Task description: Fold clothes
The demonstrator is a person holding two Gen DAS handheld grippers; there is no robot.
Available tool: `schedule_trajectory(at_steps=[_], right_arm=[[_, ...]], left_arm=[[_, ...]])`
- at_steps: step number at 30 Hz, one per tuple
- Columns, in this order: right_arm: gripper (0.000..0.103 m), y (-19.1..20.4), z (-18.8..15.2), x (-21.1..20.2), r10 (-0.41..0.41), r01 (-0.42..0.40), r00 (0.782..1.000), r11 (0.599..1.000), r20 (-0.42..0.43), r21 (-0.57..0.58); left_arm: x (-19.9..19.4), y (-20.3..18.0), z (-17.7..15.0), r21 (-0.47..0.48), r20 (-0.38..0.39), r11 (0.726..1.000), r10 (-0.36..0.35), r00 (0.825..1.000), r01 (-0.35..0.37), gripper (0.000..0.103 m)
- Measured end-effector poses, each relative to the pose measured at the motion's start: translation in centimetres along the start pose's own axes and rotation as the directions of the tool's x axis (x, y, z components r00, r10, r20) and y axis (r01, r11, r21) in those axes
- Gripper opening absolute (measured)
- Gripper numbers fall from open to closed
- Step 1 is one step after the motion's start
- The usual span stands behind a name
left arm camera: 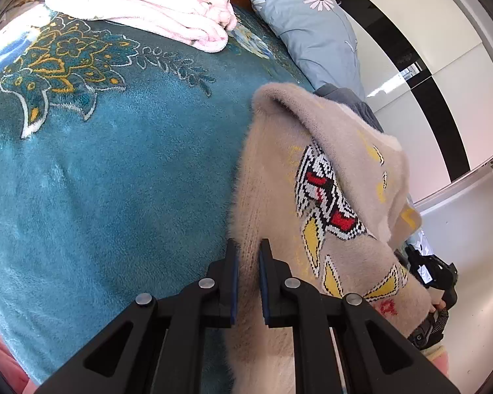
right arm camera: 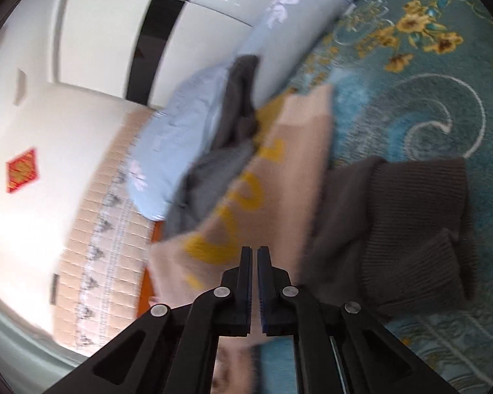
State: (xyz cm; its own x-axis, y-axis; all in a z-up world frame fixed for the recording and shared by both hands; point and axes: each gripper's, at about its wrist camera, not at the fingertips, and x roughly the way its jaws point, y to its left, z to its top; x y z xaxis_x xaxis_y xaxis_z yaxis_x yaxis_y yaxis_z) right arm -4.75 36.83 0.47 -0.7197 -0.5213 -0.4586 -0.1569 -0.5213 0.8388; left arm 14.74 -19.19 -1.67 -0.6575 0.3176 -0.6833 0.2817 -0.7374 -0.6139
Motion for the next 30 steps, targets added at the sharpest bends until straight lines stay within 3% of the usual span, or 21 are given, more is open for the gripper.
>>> schedule_trajectory(at_steps=[1,4,8,13,16,21,23,26,30], right_arm=[[0.008,-0.1,0.1,0.4,-0.008,0.008,1.0,1.0,-0.009,0.002],[0.039,-0.3,0.5,1.3,-0.067,0.067,0.998,0.998,-0.01,0.015],[0.039,0.3,0.4,1.7,-0.143,0.143,0.99,0.99,-0.005,-0.004],[0.039,1.1,0.3,3.1,-0.282,0.281,0.959,0.958,-0.025,-0.049],[0.039,1.2,0.8,4.2,-0.321,0.32,0.947,0.947,-0.028,-0.04],[0.036,0.6,0.8,4.4,-0.259,0.259,0.966,0.966,-0.015,0.026],[0.012,0.4,0.5,3.8,-0.221,0.221,0.975,0.974,-0.006,0.047],[0.01,-0.1,1.0,1.5,-0.175,0.169,0.983,0.98,0.051,0.102],[0.009,1.3,2.9,-3.7,-0.099,0.091,0.98,0.995,0.174,0.048]], left_arm=[[0.0,0.0,0.0,0.0,-0.001,1.0,0.001,1.0,-0.001,0.011],[0.1,0.0,0.1,-0.004,-0.004,1.0,0.001,1.0,-0.001,0.011],[0.4,0.0,0.1,-0.009,-0.01,1.0,0.002,1.0,-0.002,0.011],[0.7,-0.1,0.2,-0.01,-0.014,1.0,0.004,1.0,-0.004,0.011],[0.7,-0.1,0.2,-0.009,-0.015,1.0,0.003,1.0,-0.003,0.011],[0.8,-0.1,0.4,-0.004,-0.019,1.0,0.004,1.0,-0.004,0.011],[0.8,-0.2,0.4,0.002,-0.021,1.0,0.008,1.0,-0.008,0.011],[0.9,-0.5,0.4,0.021,-0.031,1.0,0.011,0.999,-0.01,0.011],[1.0,-1.5,0.2,0.067,-0.056,0.998,-0.019,0.998,0.022,0.011]])
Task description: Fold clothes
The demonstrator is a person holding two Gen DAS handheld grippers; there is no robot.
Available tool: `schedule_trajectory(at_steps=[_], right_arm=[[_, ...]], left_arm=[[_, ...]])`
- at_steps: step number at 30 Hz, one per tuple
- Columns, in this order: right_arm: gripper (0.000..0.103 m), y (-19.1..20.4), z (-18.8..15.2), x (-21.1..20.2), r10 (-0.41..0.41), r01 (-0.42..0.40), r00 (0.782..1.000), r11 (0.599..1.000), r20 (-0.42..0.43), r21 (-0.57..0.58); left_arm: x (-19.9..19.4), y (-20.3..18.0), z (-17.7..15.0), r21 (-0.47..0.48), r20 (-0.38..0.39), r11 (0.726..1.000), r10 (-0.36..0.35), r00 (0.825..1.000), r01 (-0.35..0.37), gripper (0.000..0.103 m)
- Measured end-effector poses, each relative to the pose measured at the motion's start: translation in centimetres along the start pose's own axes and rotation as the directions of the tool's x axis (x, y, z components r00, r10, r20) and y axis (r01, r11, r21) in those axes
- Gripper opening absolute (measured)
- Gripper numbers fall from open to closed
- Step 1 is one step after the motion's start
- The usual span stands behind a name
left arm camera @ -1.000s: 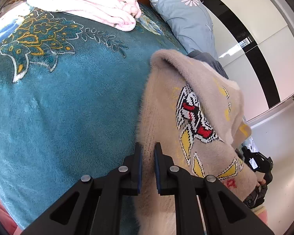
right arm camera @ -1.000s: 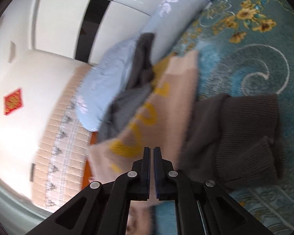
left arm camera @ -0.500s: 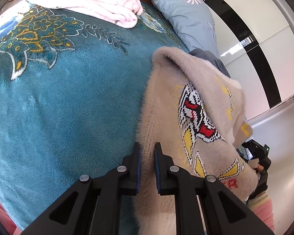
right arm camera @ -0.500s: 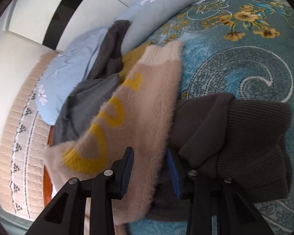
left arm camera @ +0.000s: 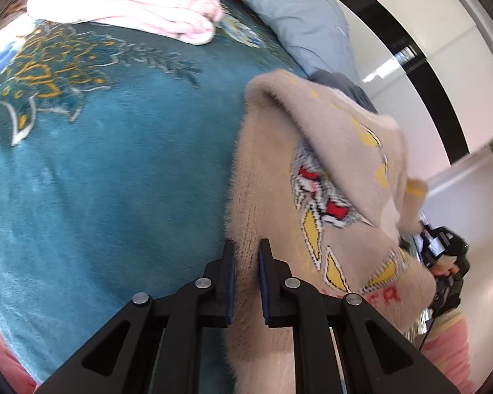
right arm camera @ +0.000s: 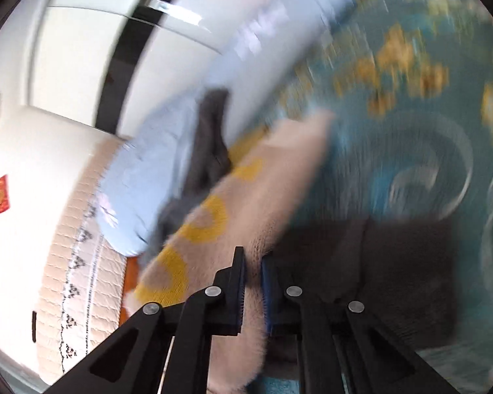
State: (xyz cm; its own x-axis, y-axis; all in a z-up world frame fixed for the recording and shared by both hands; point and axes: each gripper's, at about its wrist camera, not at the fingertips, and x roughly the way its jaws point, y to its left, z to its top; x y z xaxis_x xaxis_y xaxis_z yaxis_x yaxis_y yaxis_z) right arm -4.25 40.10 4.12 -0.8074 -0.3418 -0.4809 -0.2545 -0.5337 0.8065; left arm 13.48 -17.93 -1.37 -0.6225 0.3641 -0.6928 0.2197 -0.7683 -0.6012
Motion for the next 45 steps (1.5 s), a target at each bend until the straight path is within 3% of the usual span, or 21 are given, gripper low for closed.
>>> schedule_trajectory(at_steps=[4,7,11,16,20,24,29,32,33,35,37,39,41,43,45], right_arm=[[0.009,1.6,2.3,-5.7,0.068,-0.061,0.994,0.995,0.085,-0.075],[0.009,2.2,3.0,-9.1,0.059,-0.038,0.988,0.989,0.146,-0.142],[0.009,0.2,2.6,-13.2,0.034,-0.001,0.977,0.988,0.209,-0.154],[0.009,-4.8,2.4,-17.0,-0.071,0.092,0.957,0.994,0.28,-0.06],[0.009,-9.2,1.8,-18.6,-0.16,0.16,0.951,0.987,0.264,0.021],[0.009,-10.9,1.0,-18.4,-0.145,0.138,0.962,0.989,0.231,0.047],[0.017,-10.1,0.5,-19.2,-0.186,0.192,0.951,0.981,0.249,0.001],[0.043,-9.6,-0.2,-19.6,-0.227,0.243,0.927,0.97,0.297,-0.017],[0.043,-9.5,-0.4,-19.8,-0.24,0.258,0.919,0.966,0.314,-0.016],[0.043,-9.3,-0.4,-20.2,-0.239,0.261,0.912,0.965,0.333,-0.024],[0.045,-9.0,-0.4,-20.5,-0.237,0.265,0.905,0.964,0.352,-0.033],[0.046,-8.9,-0.4,-21.0,-0.232,0.267,0.899,0.963,0.371,-0.045],[0.047,-9.2,-0.2,-21.1,-0.223,0.255,0.904,0.966,0.366,-0.043],[0.047,-9.7,0.1,-20.9,-0.211,0.234,0.915,0.972,0.344,-0.026],[0.047,-10.3,0.4,-20.6,-0.197,0.206,0.927,0.978,0.32,0.005]], left_arm=[[0.5,-1.8,-0.6,0.067,-0.038,0.996,-0.061,0.997,0.064,0.011],[1.2,-3.0,-1.2,0.112,-0.064,0.991,-0.066,0.996,0.073,0.011],[2.0,-4.2,-1.7,0.157,-0.096,0.984,-0.074,0.993,0.089,0.011],[3.2,-5.1,-2.0,0.192,-0.133,0.974,-0.094,0.987,0.119,0.012],[4.1,-6.1,-2.5,0.236,-0.148,0.967,-0.06,0.987,0.094,0.012],[4.1,-6.5,-1.8,0.241,-0.156,0.965,-0.069,0.985,0.106,0.013],[2.1,-7.8,-0.7,0.299,-0.094,0.952,-0.038,0.995,0.065,0.013],[1.0,-10.4,-0.7,0.384,-0.068,0.922,-0.019,0.998,0.043,0.023],[1.2,-11.9,-0.9,0.429,-0.069,0.902,-0.014,0.997,0.043,0.025],[2.4,-16.1,-2.4,0.549,-0.093,0.833,-0.019,0.995,0.067,0.038],[3.6,-20.4,-4.5,0.67,-0.119,0.736,-0.023,0.993,0.098,0.048],[5.7,-24.4,-7.3,0.79,-0.145,0.601,-0.006,0.989,0.12,0.052],[8.2,-27.3,-10.0,0.882,-0.164,0.456,0.057,0.985,0.121,0.052],[10.6,-29.2,-12.4,0.942,-0.176,0.308,0.12,0.977,0.132,0.053],[12.4,-30.0,-14.4,0.974,-0.165,0.183,0.178,0.97,0.132,0.053]])
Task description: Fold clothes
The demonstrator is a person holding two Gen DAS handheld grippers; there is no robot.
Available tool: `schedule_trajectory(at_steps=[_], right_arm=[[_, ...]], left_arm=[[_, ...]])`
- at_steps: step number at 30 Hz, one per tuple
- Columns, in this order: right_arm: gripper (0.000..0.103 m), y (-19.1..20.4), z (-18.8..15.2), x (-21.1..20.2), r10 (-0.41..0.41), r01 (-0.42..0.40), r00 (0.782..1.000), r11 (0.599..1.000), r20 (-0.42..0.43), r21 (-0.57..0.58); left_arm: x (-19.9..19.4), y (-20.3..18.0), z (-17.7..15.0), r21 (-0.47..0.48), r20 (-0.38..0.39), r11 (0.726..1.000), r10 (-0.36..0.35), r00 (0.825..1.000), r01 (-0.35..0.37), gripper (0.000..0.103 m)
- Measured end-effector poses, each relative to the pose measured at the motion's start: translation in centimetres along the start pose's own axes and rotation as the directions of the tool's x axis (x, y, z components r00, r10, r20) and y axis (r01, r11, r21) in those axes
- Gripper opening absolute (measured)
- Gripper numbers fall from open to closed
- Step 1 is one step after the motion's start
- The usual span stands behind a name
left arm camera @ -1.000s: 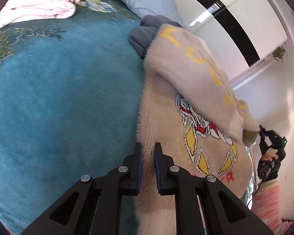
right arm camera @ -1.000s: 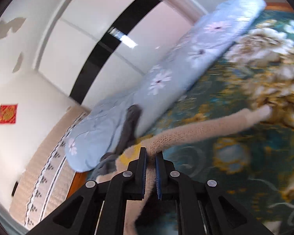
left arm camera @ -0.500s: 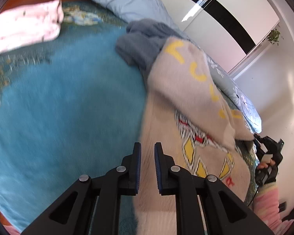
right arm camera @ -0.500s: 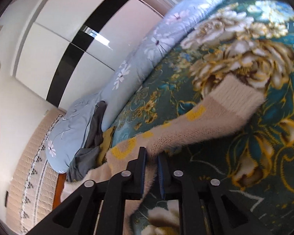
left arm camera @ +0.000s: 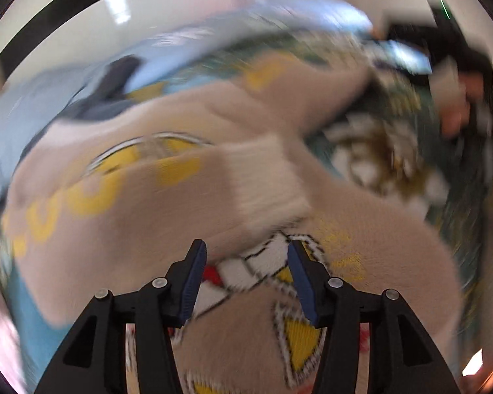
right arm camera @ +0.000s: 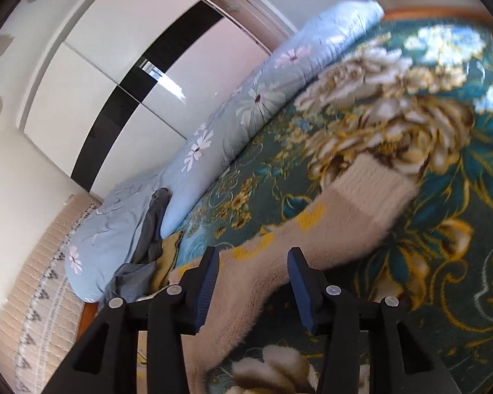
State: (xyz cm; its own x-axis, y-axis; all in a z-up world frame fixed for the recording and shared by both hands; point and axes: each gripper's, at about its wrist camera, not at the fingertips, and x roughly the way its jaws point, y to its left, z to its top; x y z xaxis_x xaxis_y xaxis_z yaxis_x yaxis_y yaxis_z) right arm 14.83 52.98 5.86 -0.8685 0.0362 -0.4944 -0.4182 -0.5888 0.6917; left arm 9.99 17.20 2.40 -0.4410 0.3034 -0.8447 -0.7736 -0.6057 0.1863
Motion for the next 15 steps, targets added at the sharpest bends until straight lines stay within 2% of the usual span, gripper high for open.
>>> schedule_trajectory(at_steps=[2,4,9,12,14,15], right_arm=[[0.047,-0.3,0.1,0.3,0.005,-0.004,1.0,1.0,-0.012,0.025],[0.047,-0.4,0.1,0.6,0.002,-0.002,1.0,1.0,-0.018,0.03],[0.047,-0.6,0.3,1.1,0.011,-0.01,0.999,0.999,-0.032,0.054],[0.047,-0.8,0.3,1.3,0.015,-0.012,0.999,0.998,-0.038,0.067],[0.047,-0.8,0.2,1.3,0.016,-0.013,0.999,0.998,-0.042,0.068],[0.047,-0.7,0.2,1.4,0.018,-0.015,0.999,0.998,-0.045,0.066]], left_arm=[[1.4,-0.6,0.7,0.055,-0.027,0.998,0.02,0.999,-0.019,0.056],[2.4,-0.7,1.4,0.071,-0.03,0.997,0.03,0.999,-0.028,0.061],[3.6,0.1,2.3,-0.016,0.002,1.0,0.012,1.0,-0.012,0.061],[3.6,0.5,2.2,-0.073,0.03,0.997,0.007,1.0,-0.005,0.046],[3.4,0.7,2.2,-0.097,0.034,0.995,0.02,0.999,-0.017,0.024],[2.9,0.7,2.1,-0.112,0.039,0.994,0.019,0.999,-0.014,0.02]])
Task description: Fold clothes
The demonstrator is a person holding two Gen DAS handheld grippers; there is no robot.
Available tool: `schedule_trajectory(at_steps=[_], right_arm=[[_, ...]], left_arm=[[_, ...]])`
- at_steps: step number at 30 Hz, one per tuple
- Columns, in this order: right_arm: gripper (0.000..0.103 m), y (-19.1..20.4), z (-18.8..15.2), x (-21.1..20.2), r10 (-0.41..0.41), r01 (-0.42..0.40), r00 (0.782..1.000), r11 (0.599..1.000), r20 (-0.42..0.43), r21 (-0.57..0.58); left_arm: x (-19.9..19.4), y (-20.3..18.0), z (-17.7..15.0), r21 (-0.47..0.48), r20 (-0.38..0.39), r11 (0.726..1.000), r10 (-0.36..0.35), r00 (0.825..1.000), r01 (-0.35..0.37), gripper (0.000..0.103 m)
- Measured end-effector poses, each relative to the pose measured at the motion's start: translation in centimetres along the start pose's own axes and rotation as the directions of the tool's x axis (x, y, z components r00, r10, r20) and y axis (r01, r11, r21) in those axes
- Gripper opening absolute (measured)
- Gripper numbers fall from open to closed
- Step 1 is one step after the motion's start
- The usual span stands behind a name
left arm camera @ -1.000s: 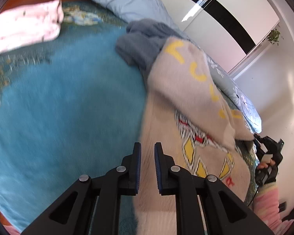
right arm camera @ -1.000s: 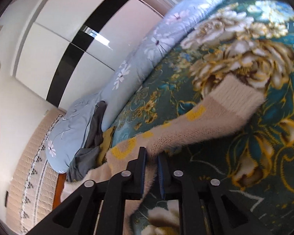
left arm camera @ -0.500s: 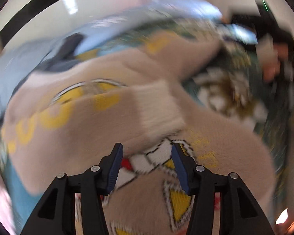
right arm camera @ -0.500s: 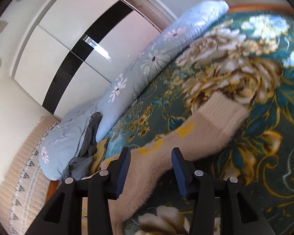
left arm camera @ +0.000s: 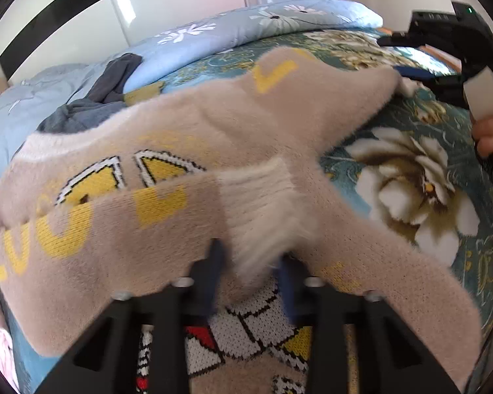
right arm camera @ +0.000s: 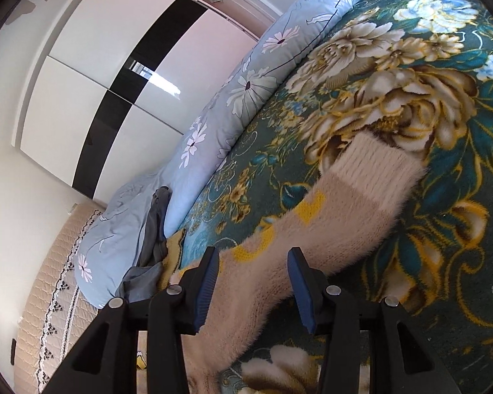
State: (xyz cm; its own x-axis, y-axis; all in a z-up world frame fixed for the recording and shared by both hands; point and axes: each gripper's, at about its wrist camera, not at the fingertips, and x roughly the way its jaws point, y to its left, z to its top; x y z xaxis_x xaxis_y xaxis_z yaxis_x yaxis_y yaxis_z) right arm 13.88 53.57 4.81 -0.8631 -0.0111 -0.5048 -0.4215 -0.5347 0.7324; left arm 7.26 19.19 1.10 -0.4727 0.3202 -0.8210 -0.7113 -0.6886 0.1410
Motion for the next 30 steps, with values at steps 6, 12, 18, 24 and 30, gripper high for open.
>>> schedule_trajectory(at_steps=[6,12,18,24,30], right_arm=[[0.047,1.7,-0.7,0.6,0.047,-0.05,0.998,0.996,-0.045,-0.075],[0.047,2.3,-1.4,0.8,0.043,-0.05,0.997,0.992,-0.06,-0.114],[0.047,1.8,-1.3,1.0,0.036,-0.042,0.997,0.994,-0.065,-0.102],[0.047,1.9,-1.4,1.2,0.029,-0.037,0.997,0.993,-0.076,-0.108],[0.047,1.8,-1.6,1.4,0.023,-0.032,0.996,0.993,-0.083,-0.113]], left_arm=[[-4.0,3.3,-0.5,-0.193,0.111,0.981,-0.013,0.994,0.034,0.011],[-11.1,10.5,-2.8,-0.392,0.248,0.92,0.092,0.964,0.013,0.01],[-15.5,20.6,-7.6,-0.629,0.25,0.776,0.257,0.934,-0.046,0.01],[-16.8,28.3,-12.4,-0.795,0.142,0.59,0.405,0.903,-0.139,0.01],[-16.3,32.8,-14.2,-0.822,-0.014,0.482,0.515,0.857,-0.303,0.01]])
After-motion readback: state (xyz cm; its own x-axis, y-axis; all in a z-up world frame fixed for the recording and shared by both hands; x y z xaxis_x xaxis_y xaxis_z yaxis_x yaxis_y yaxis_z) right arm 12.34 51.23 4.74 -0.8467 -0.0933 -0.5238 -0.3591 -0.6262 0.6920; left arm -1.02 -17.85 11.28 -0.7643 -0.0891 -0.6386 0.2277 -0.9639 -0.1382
